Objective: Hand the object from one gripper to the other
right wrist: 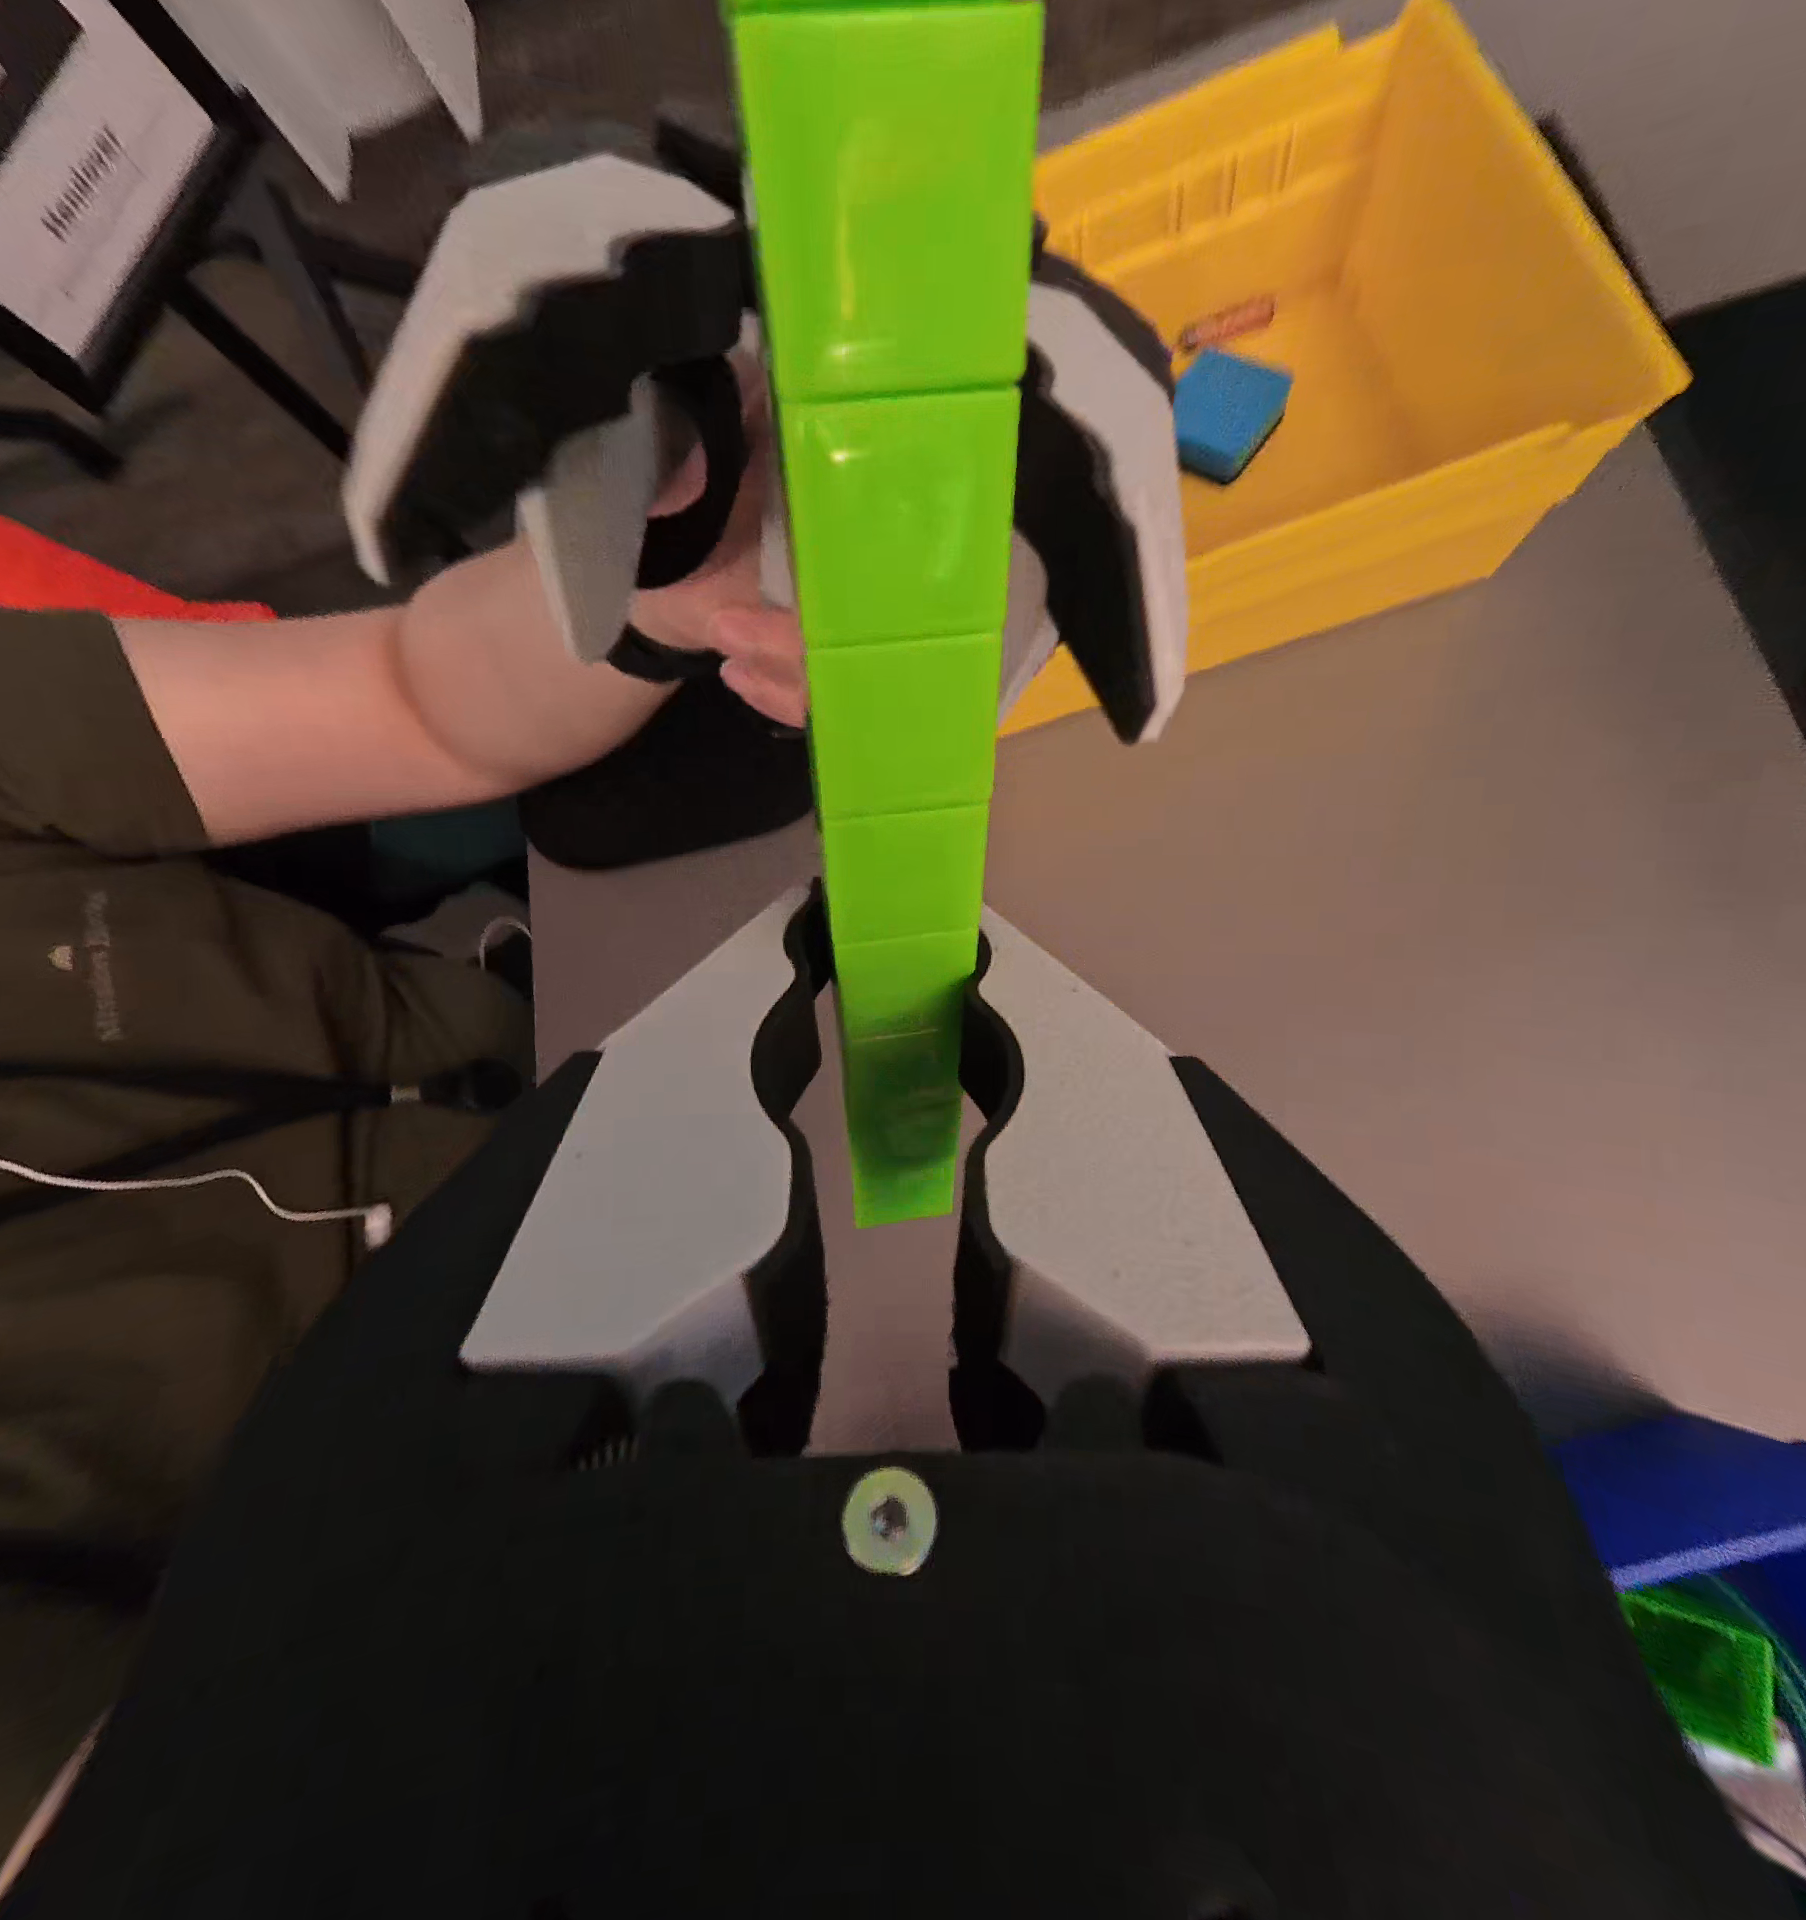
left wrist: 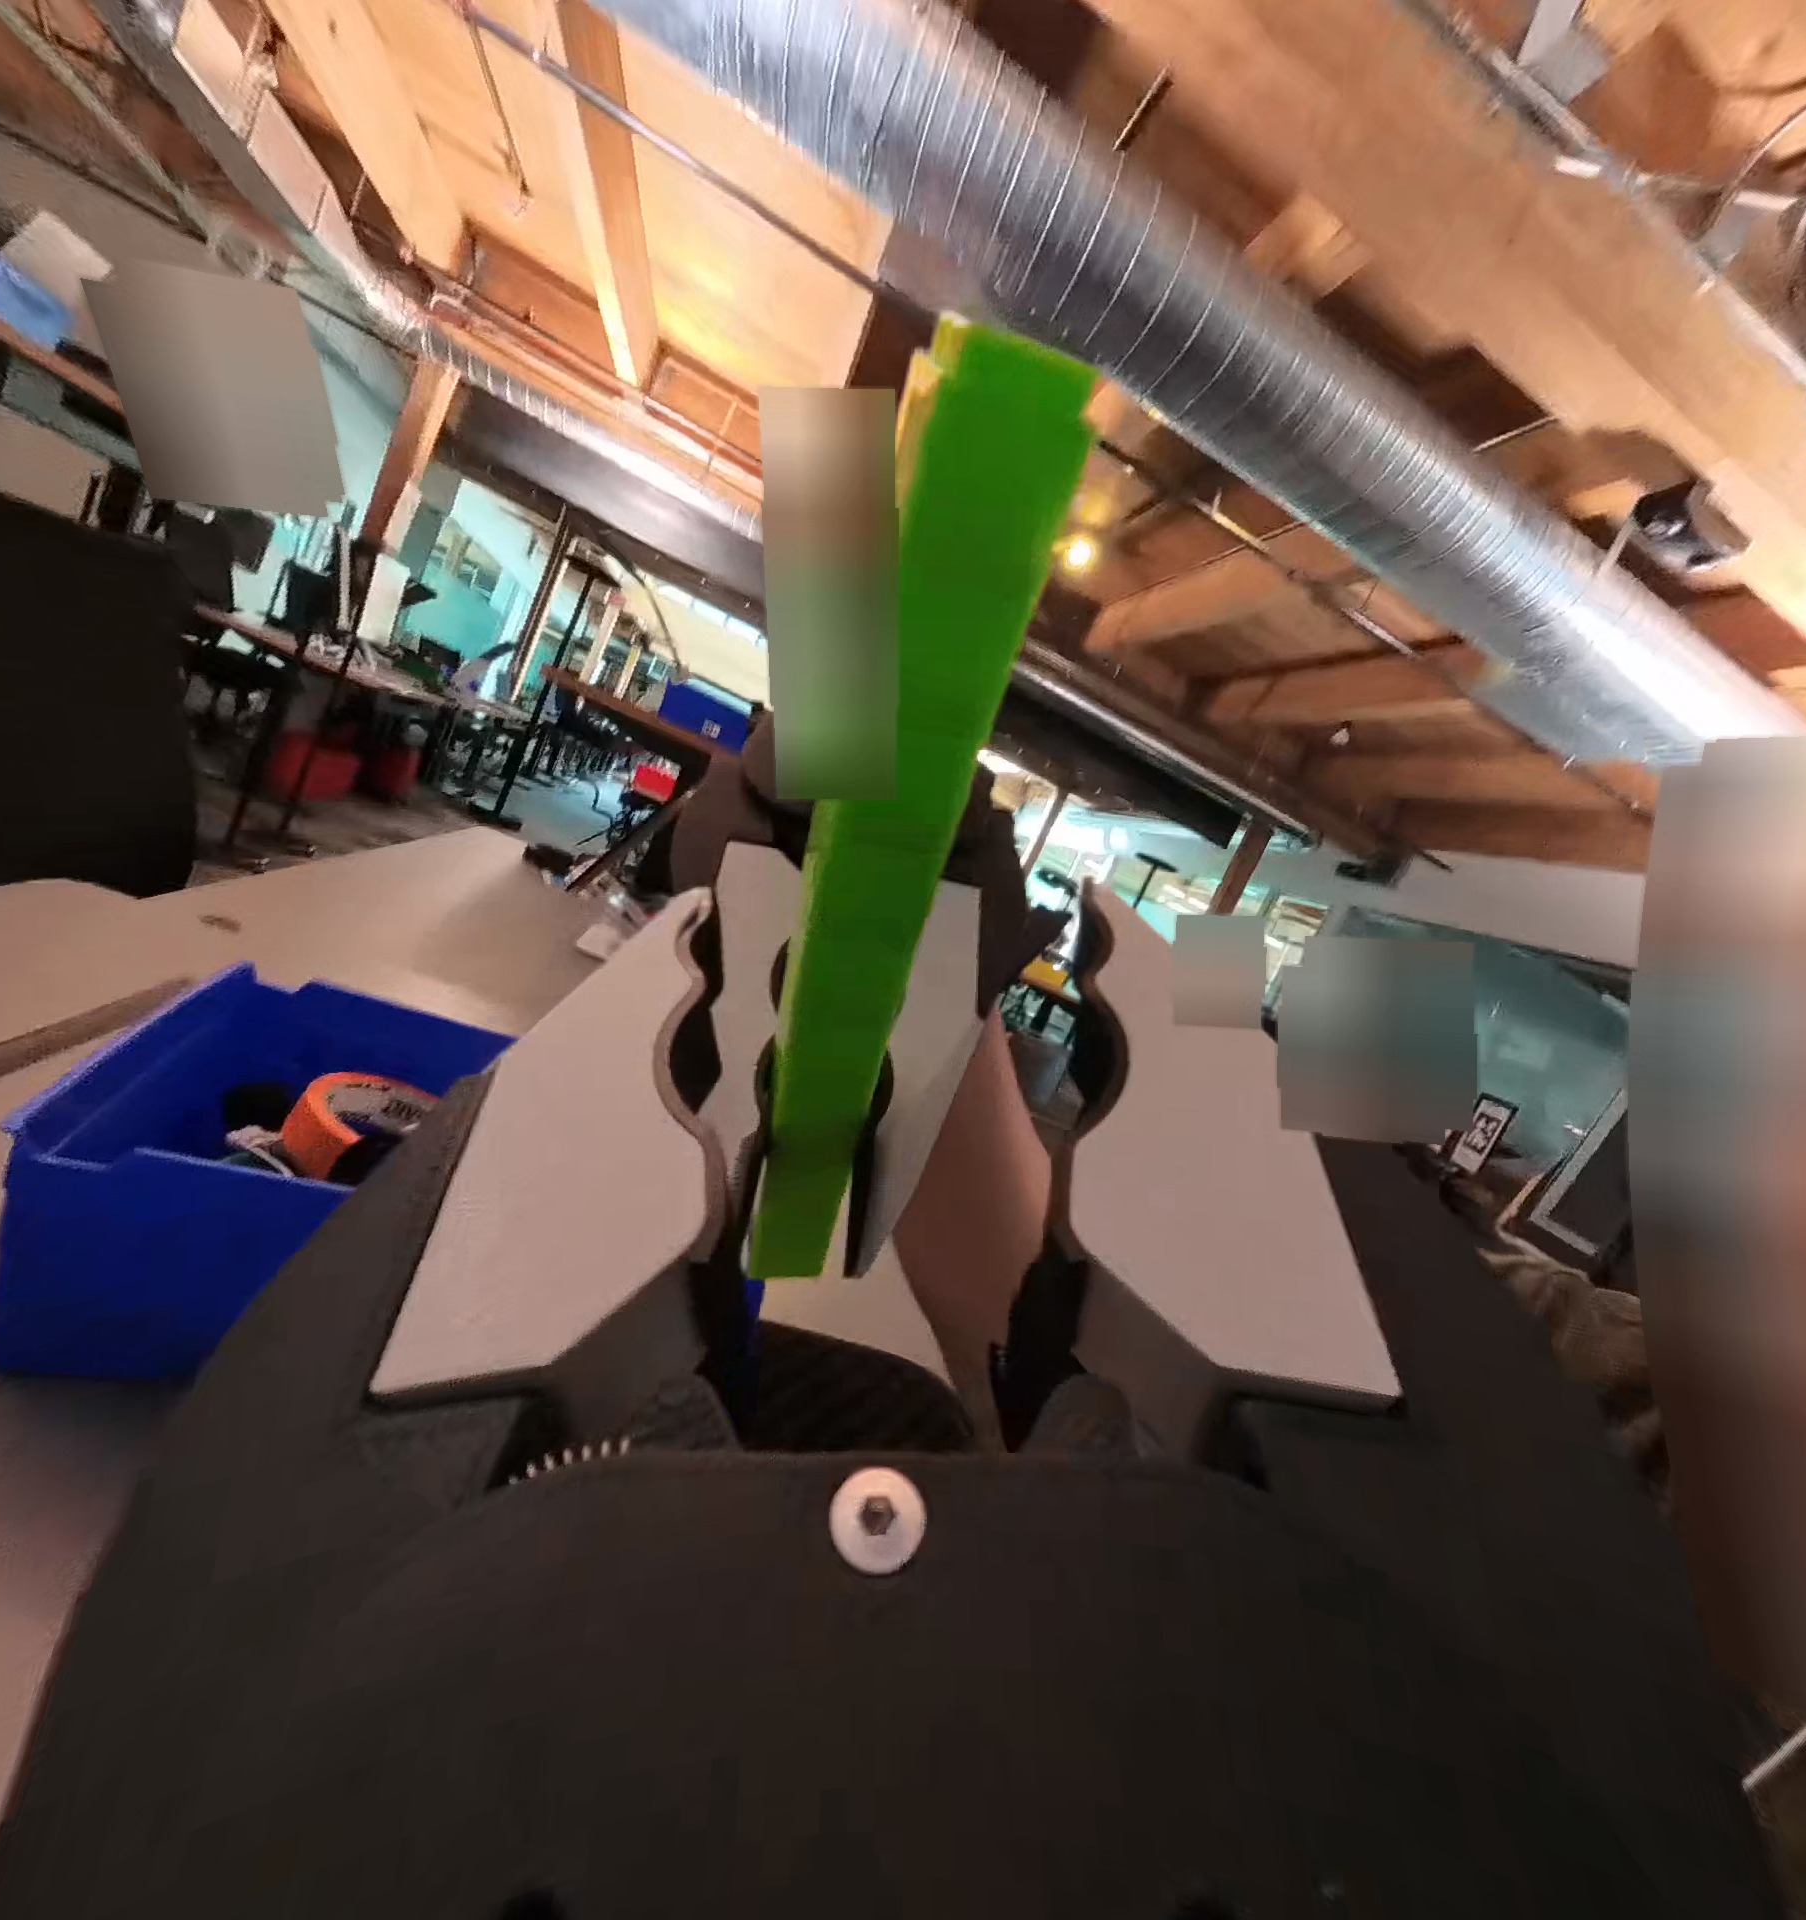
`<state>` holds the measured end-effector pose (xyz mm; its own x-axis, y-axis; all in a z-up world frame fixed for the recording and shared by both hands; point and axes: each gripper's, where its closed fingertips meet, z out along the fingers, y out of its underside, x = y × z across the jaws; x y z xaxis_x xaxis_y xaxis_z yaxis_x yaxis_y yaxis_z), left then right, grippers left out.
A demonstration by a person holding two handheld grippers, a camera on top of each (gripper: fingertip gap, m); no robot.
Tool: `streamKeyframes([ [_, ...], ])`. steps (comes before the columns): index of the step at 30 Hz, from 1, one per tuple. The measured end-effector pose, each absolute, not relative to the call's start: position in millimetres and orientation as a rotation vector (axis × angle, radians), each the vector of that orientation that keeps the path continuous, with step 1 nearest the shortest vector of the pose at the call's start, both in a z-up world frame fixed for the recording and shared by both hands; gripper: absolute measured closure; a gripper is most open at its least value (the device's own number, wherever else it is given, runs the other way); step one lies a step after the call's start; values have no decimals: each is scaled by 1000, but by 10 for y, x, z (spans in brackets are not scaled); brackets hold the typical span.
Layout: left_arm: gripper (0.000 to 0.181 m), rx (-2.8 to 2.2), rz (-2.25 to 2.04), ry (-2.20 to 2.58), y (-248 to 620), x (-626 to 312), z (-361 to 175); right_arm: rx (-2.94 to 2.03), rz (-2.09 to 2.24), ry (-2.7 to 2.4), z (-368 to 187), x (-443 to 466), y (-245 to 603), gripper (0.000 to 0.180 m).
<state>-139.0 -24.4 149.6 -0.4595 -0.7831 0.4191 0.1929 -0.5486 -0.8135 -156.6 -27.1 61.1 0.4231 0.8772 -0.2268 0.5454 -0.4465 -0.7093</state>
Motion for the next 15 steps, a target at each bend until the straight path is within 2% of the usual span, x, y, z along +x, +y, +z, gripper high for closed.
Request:
streamKeyframes([
  [2, 138, -1113, -2050, 915, -207, -1368, 1455, -2167, 782, -1238, 591, -1552, -308, 159],
  [8, 141, -1078, -2153, 917, -207, -1437, 1457, -2358, 682, -1305, 478, -1409, -401, 159],
  [12, 159, -1171, -2064, 999, -208, -1388, 1319, -2398, 627, -1380, 448, -1366, -454, 159],
  [15, 162, -1214, -2007, 846, 7, -1438, 1362, -2272, 511, -1282, 598, -1378, -242, 148],
])
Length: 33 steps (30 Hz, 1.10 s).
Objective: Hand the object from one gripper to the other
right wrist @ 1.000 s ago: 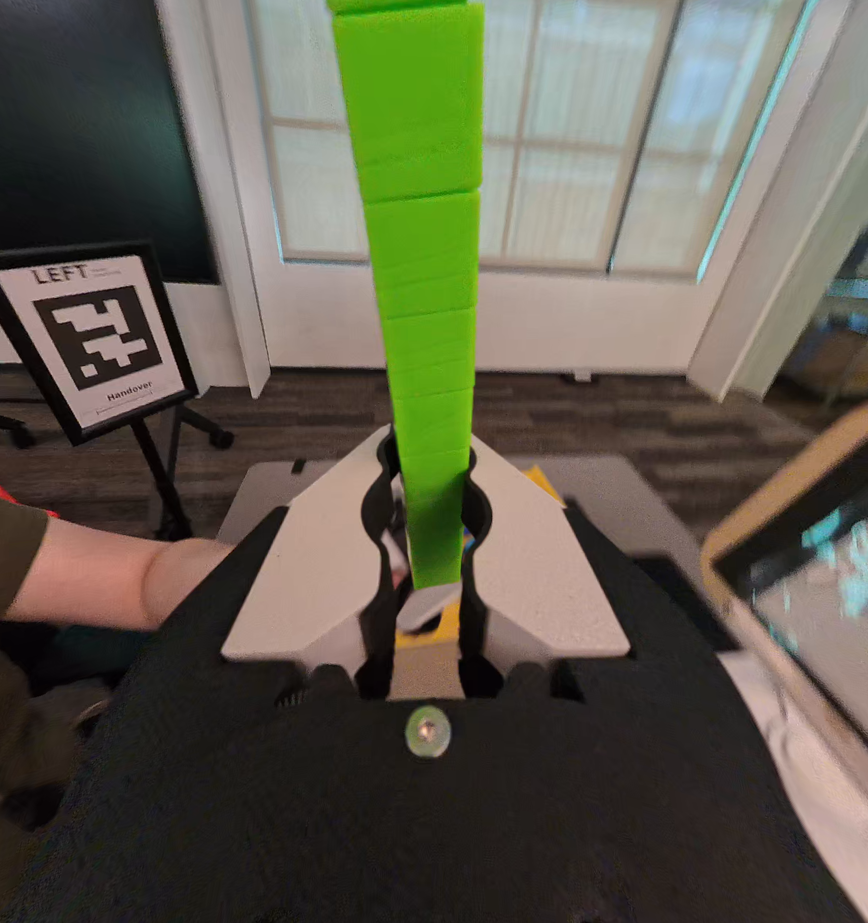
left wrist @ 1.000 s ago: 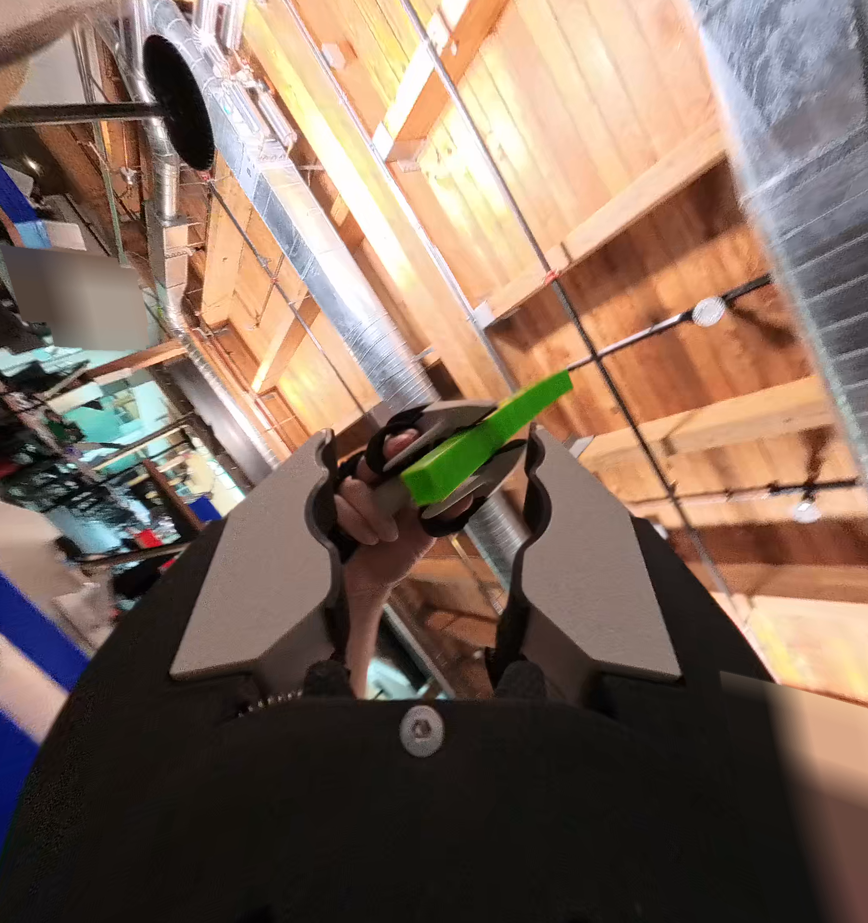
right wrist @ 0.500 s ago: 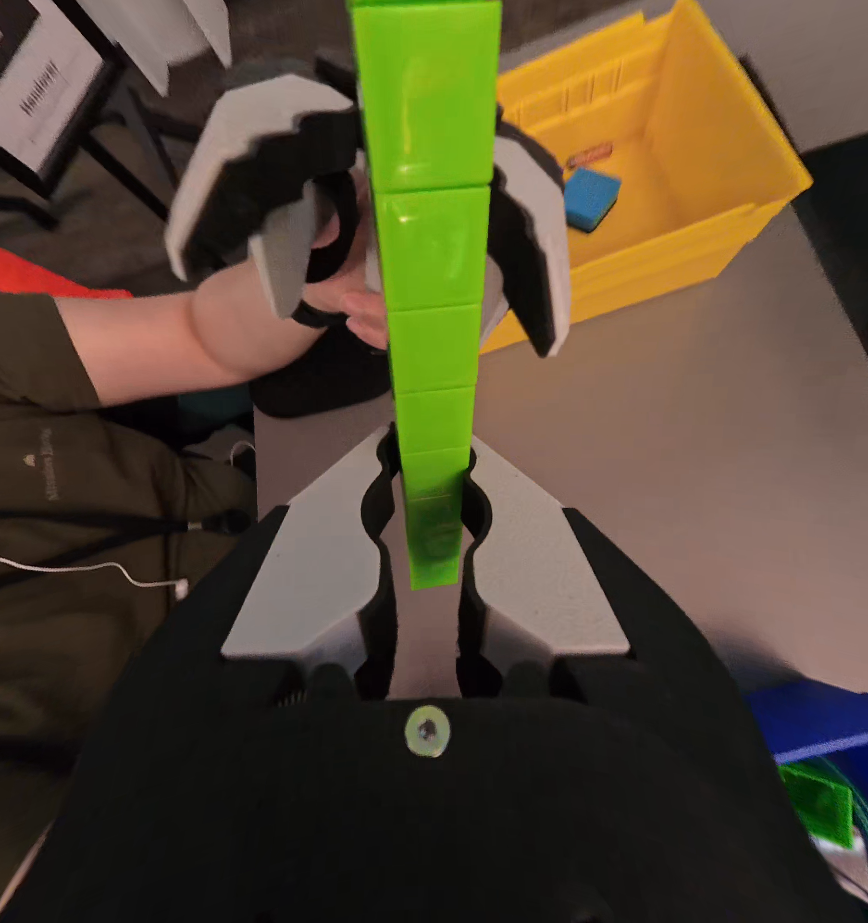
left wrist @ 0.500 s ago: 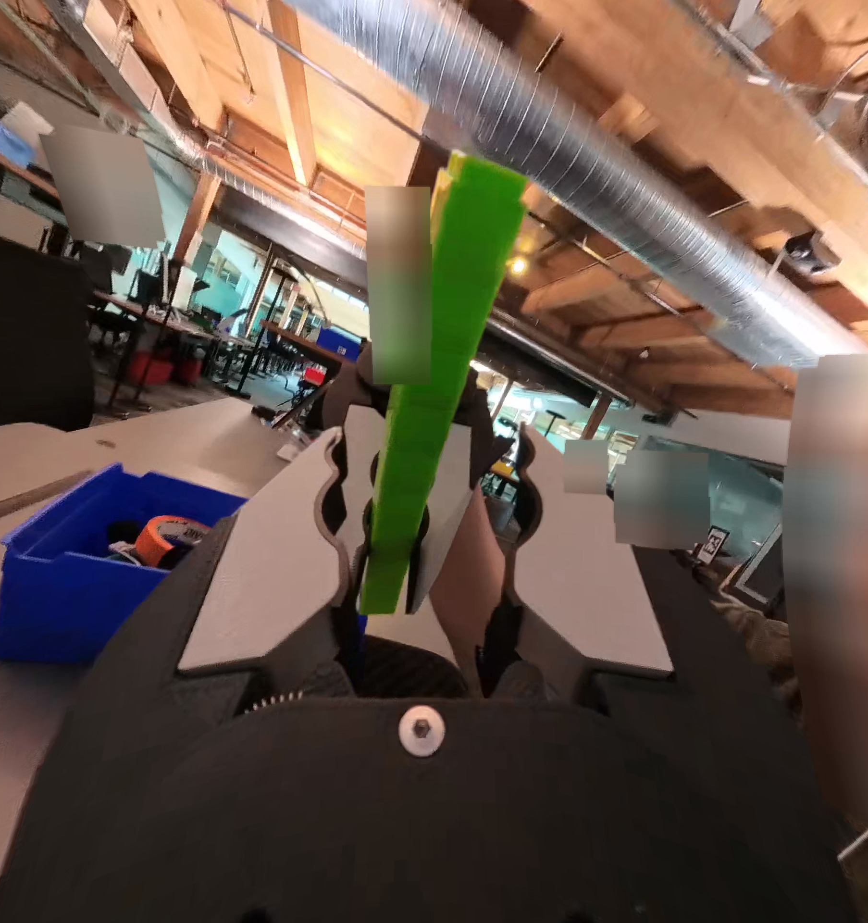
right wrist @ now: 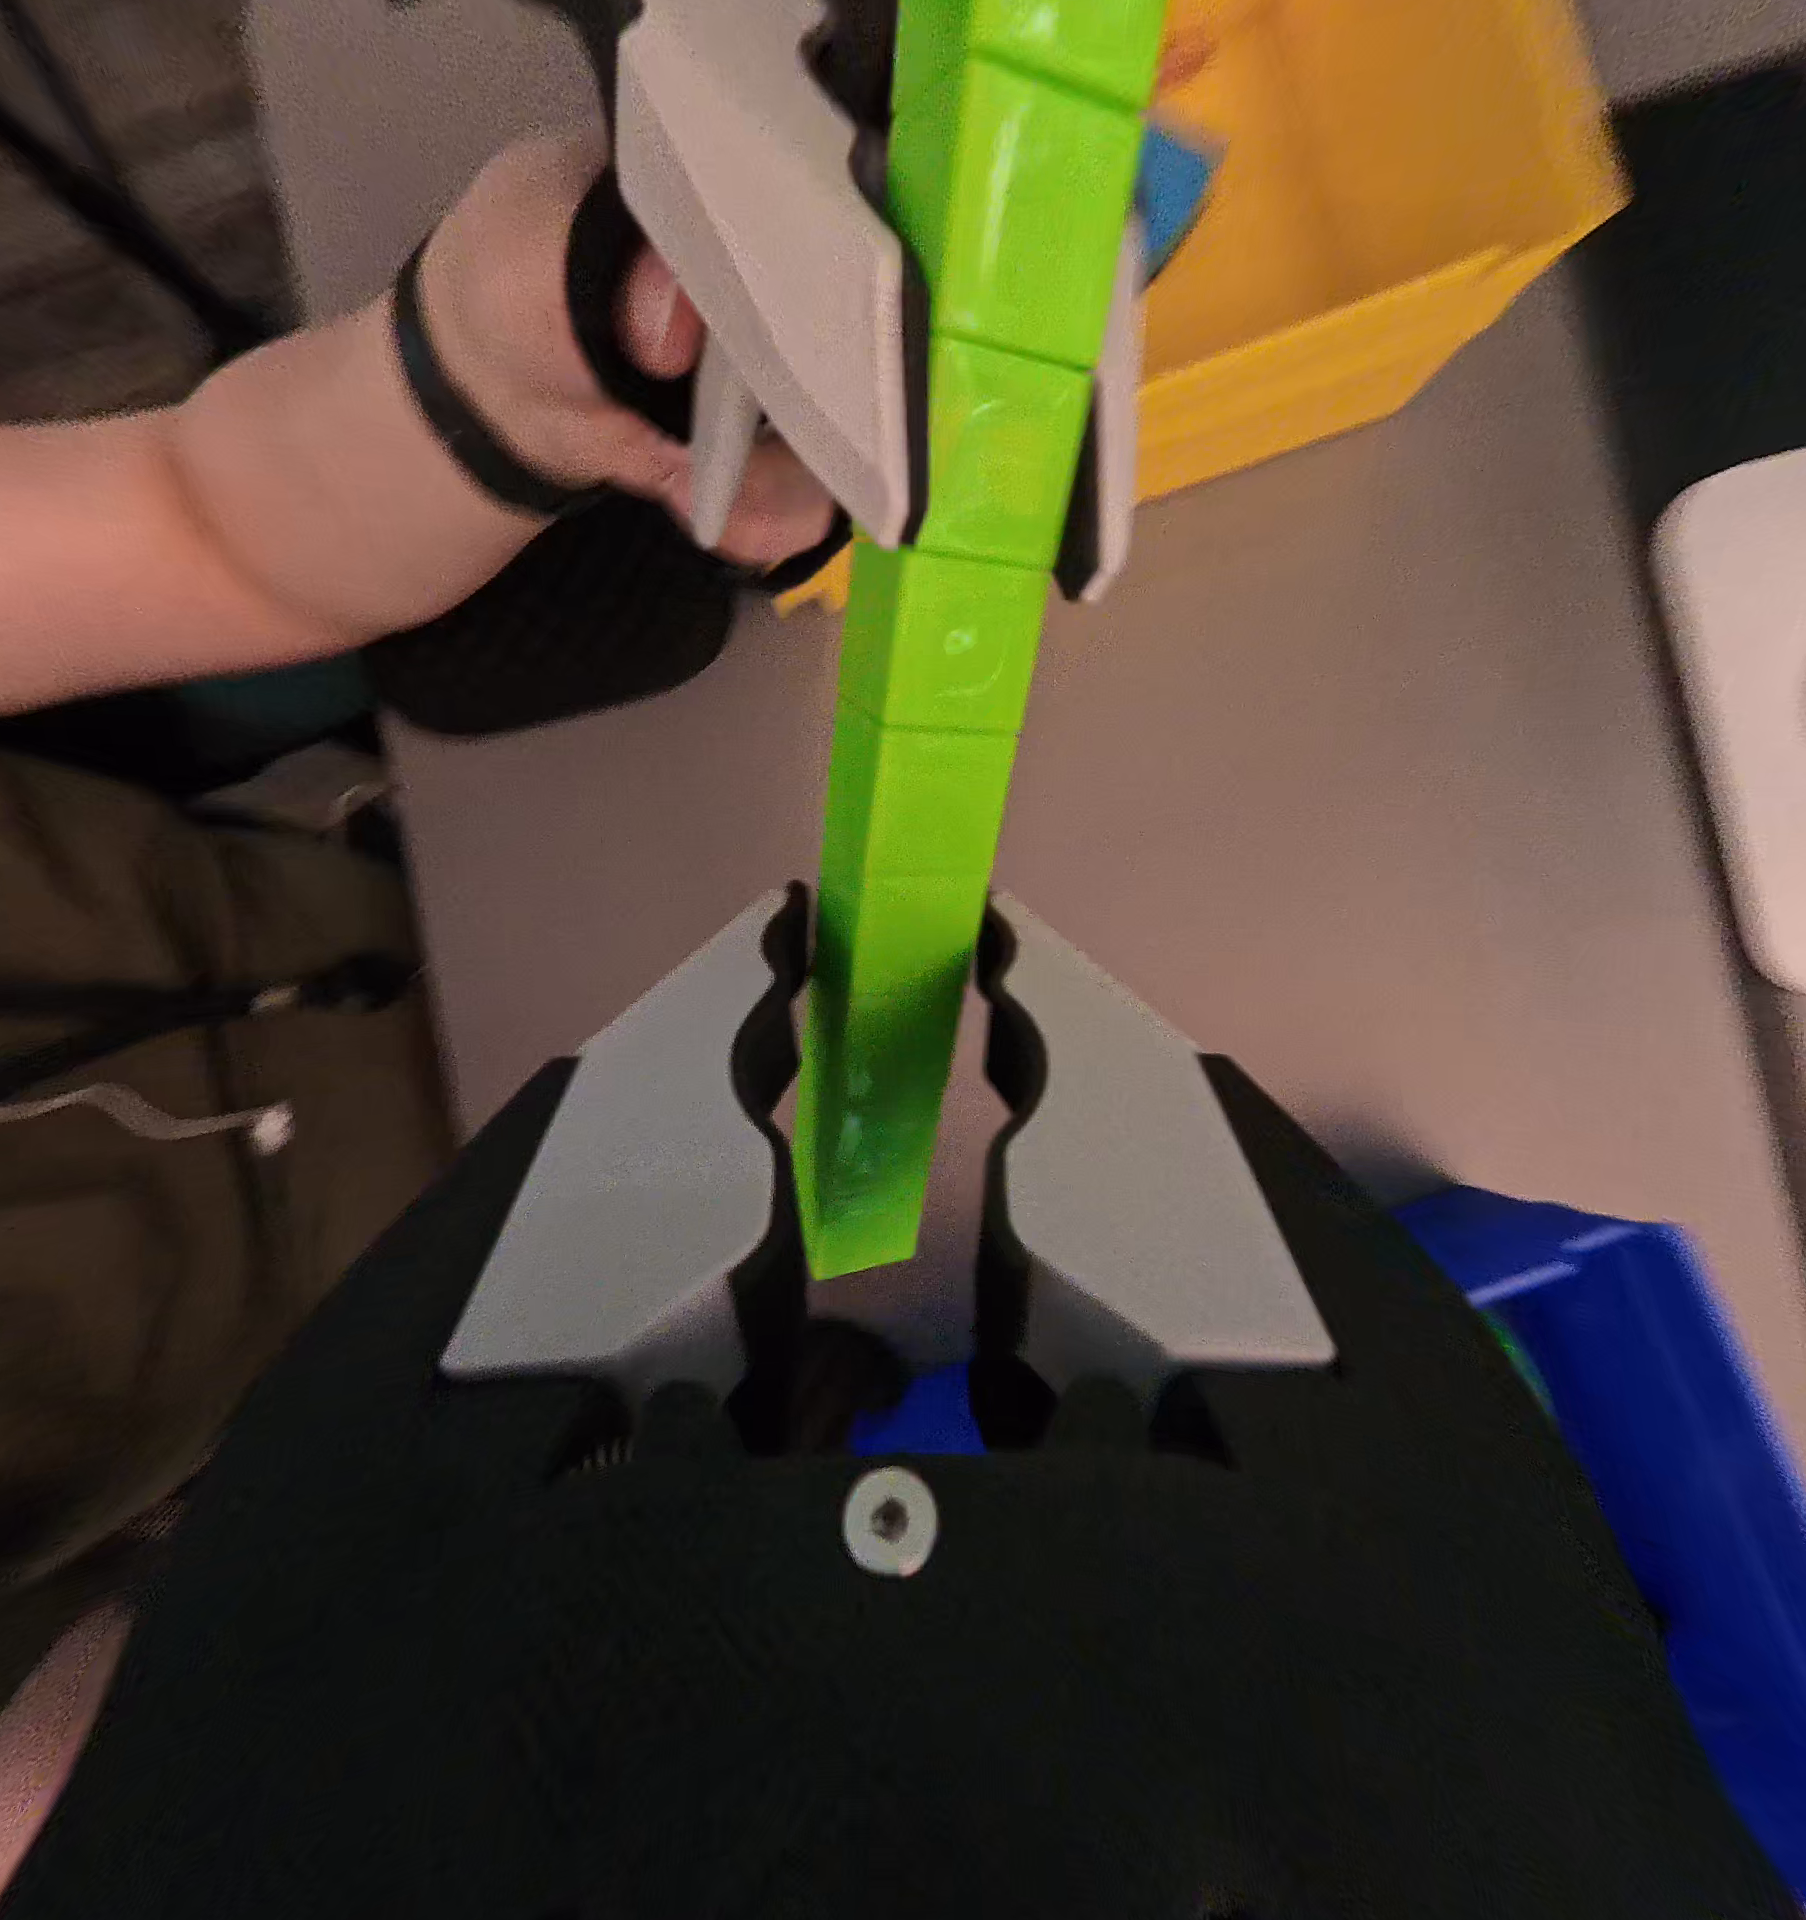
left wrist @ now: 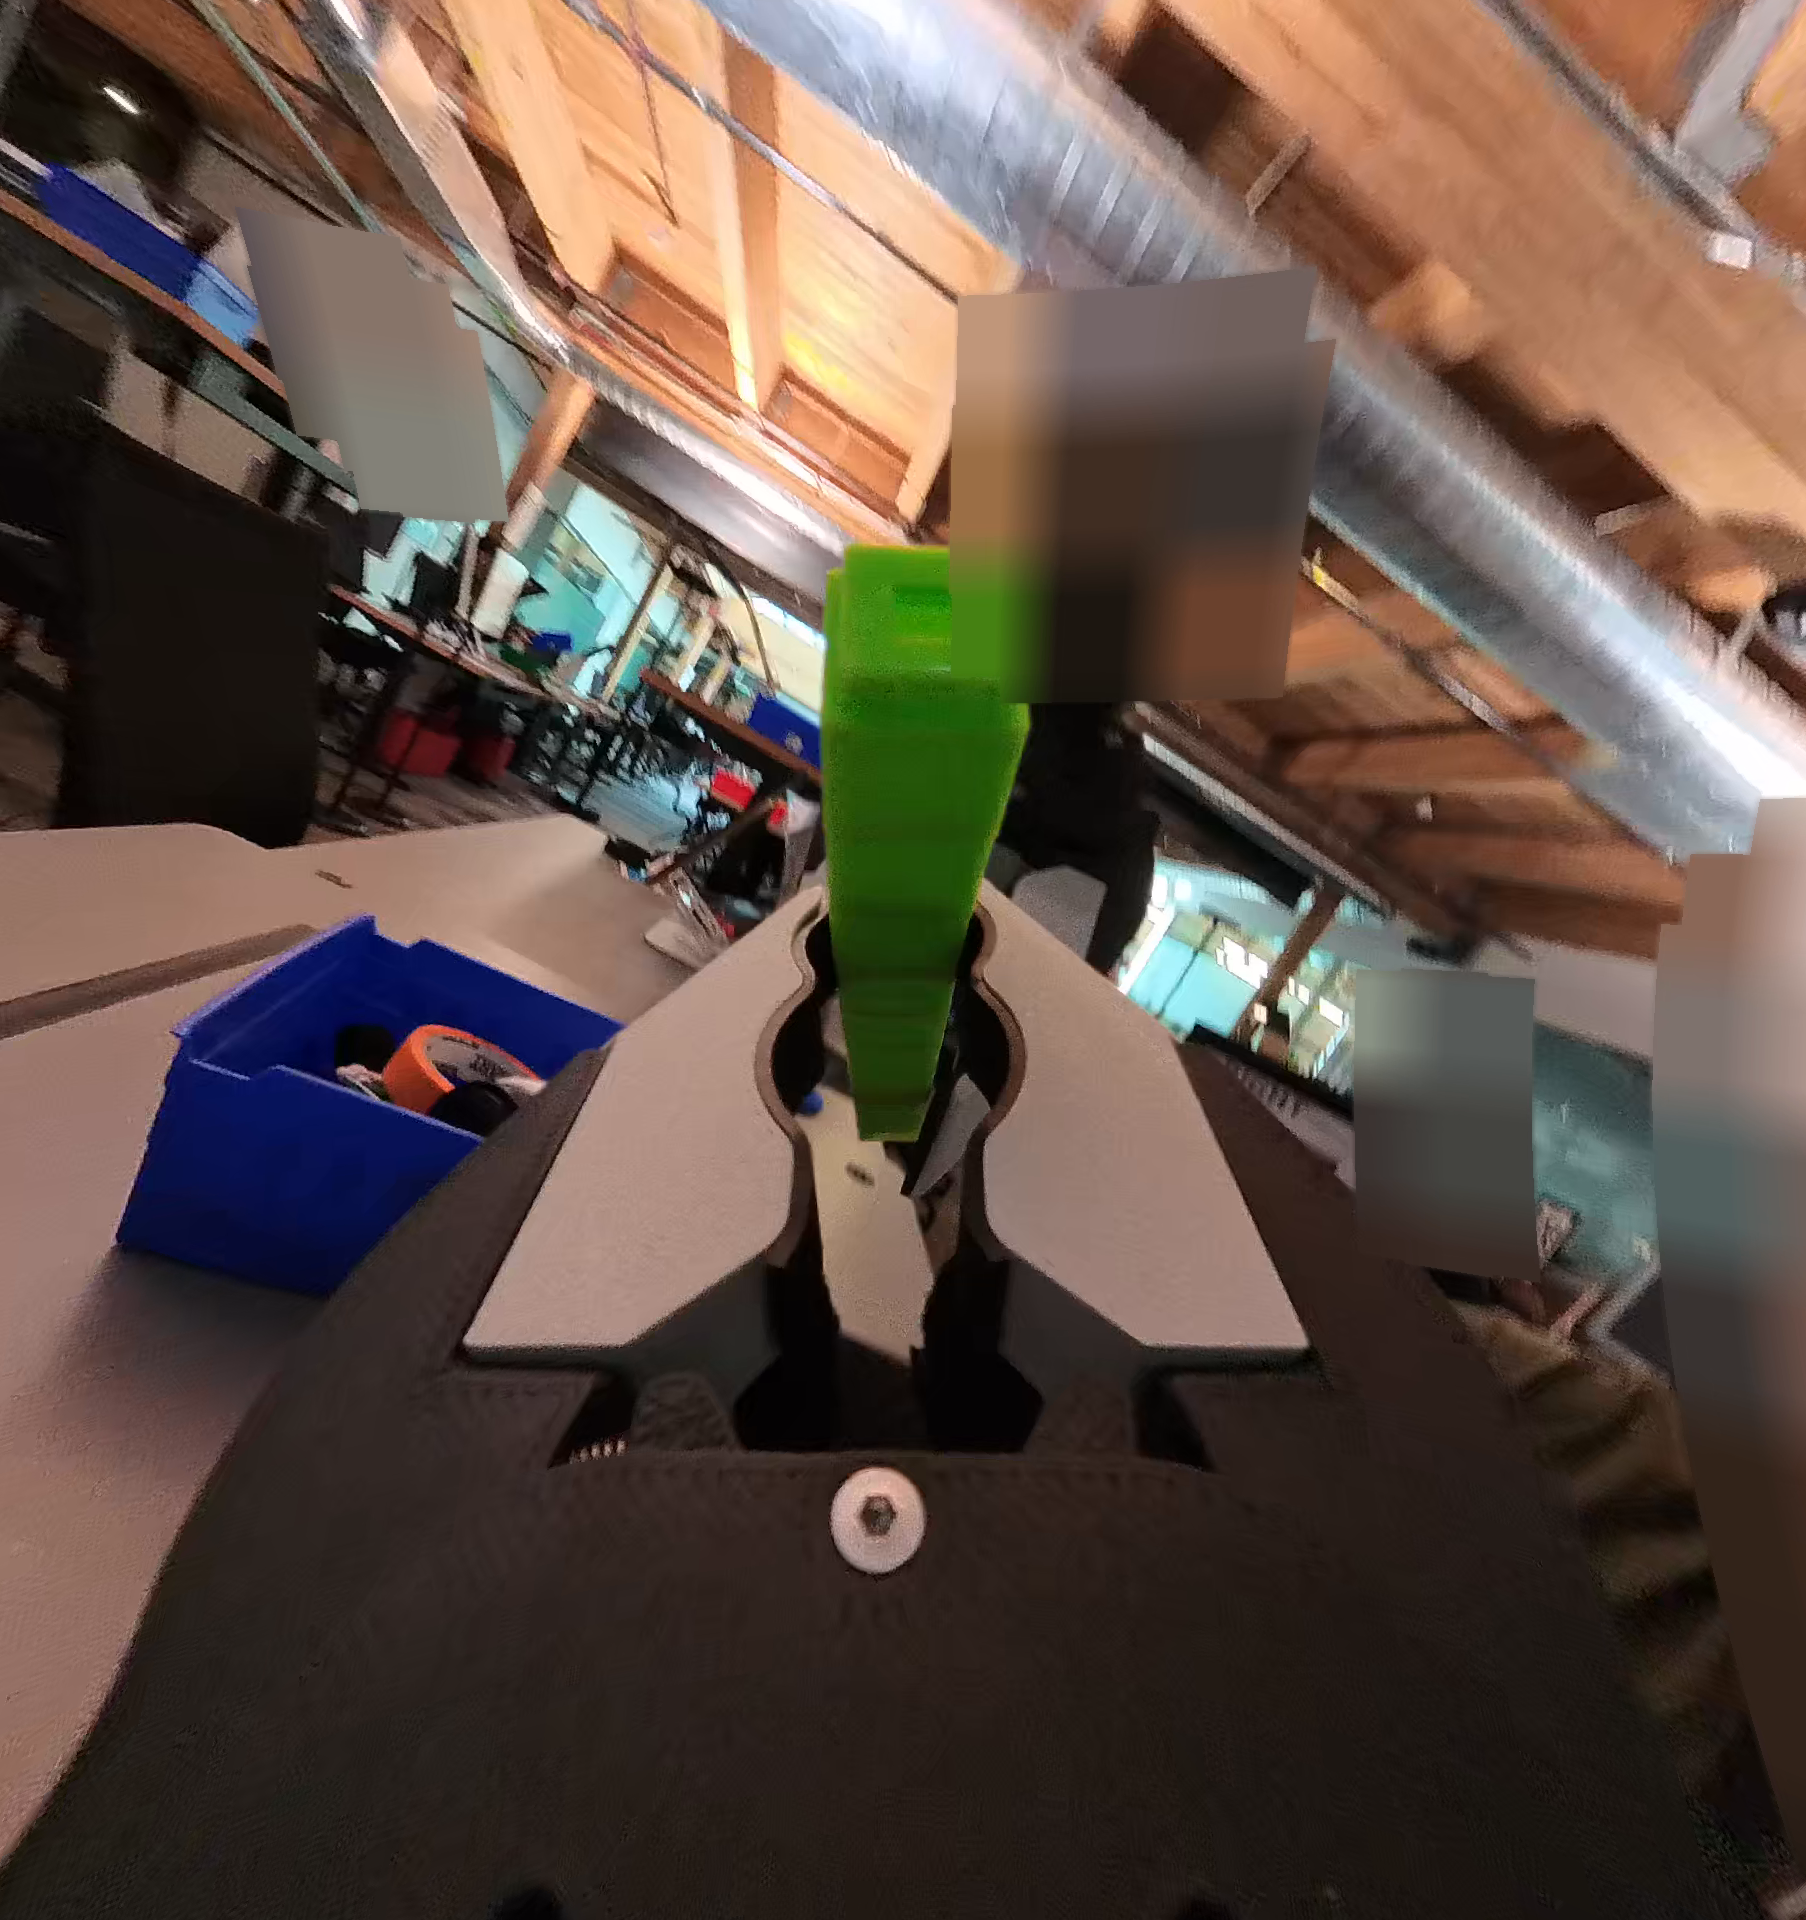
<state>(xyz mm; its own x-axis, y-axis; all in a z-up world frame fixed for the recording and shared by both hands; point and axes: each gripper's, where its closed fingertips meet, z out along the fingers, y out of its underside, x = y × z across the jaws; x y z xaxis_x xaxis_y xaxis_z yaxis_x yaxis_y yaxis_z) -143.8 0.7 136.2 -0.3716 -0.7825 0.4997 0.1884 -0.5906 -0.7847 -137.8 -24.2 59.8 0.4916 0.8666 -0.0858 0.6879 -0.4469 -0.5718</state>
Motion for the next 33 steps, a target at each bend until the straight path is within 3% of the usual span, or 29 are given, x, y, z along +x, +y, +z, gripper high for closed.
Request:
streamKeyframes([
  [2, 162, -1227, -2038, 697, 181, -1537, 1414, -2103, 296, -1165, 790, -1292, 37, 113],
  [4, 161, -1239, -2025, 548, 389, -1652, 1417, -1899, -17, -1022, 1042, -1103, 270, 89],
  [8, 161, -1151, -2077, 269, 698, -1955, 1483, -1362, -368, -868, 1533, -1251, 52, 80],
  [13, 162, -880, -2433, 41, 708, -2285, 1716, -1008, 8, -817, 1557, -1803, -362, 91],
  [16, 161, -824, -2569, 95, 476, -2218, 1850, -943, 107, -820, 1549, -1895, -256, 92],
  [24, 162, -794, -2782, 290, -142, -1932, 2037, -754, 241, -819, 1947, -1951, -281, 117],
  [26, 161, -808, -2795, 310, -198, -1866, 2013, -734, 217, -849, 1953, -1940, -321, 130],
  [28, 162, -810, -2846, 309, -242, -1791, 1977, -720, 172, -931, 1884, -1946, -383, 157],
  [29, 161, -845, -2872, 297, -246, -1735, 1939, -730, 134, -944, 1869, -1907, -389, 158],
  [30, 153, -935, -2871, 294, -245, -1642, 1864, -755, 95, -964, 1849, -1853, -385, 159],
  [32, 116, -1168, -2767, 327, -221, -1423, 1648, -842, 27, -970, 1866, -1654, -368, 160],
  [33, 109, -1230, -2686, 360, -181, -1359, 1561, -892, 15, -960, 1893, -1524, -370, 160],
])
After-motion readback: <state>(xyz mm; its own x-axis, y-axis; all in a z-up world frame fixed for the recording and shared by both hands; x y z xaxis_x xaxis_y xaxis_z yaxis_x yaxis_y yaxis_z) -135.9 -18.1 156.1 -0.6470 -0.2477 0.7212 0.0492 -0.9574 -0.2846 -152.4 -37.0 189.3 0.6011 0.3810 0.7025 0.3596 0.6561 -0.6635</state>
